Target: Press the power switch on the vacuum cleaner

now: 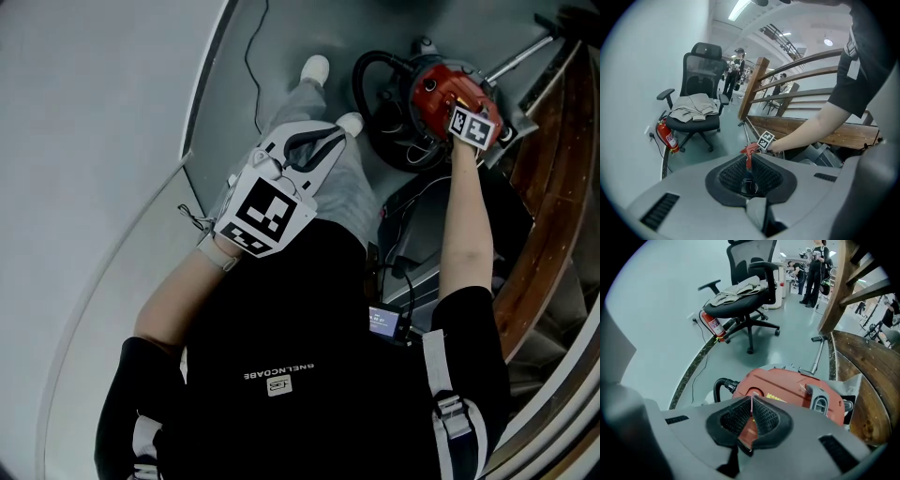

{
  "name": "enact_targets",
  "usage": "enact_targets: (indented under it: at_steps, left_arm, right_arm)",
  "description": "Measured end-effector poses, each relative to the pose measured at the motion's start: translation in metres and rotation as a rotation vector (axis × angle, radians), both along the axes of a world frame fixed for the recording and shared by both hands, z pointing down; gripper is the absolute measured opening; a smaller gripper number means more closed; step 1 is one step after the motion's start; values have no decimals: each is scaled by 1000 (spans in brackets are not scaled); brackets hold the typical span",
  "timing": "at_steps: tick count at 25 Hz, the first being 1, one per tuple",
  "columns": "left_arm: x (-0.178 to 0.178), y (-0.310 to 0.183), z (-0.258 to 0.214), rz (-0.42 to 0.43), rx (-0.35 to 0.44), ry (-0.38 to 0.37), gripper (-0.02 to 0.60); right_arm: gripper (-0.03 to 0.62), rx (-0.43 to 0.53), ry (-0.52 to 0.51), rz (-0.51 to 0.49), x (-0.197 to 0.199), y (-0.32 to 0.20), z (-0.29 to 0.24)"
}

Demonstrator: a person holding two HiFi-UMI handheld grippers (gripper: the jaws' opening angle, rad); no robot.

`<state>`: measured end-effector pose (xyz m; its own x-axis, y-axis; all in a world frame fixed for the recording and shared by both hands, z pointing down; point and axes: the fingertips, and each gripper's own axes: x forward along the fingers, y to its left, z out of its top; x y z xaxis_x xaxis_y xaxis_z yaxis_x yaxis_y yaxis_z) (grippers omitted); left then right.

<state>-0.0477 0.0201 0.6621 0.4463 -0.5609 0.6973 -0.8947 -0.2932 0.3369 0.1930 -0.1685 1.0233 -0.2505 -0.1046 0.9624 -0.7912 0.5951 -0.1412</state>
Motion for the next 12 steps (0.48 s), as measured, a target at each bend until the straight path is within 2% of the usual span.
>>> enact_targets:
  at_steps: [12]
  left_arm:
    - [1,-13,-43,39,54,-14,29]
  right_arm:
    - [29,19,-77,-36,-37,18,-88]
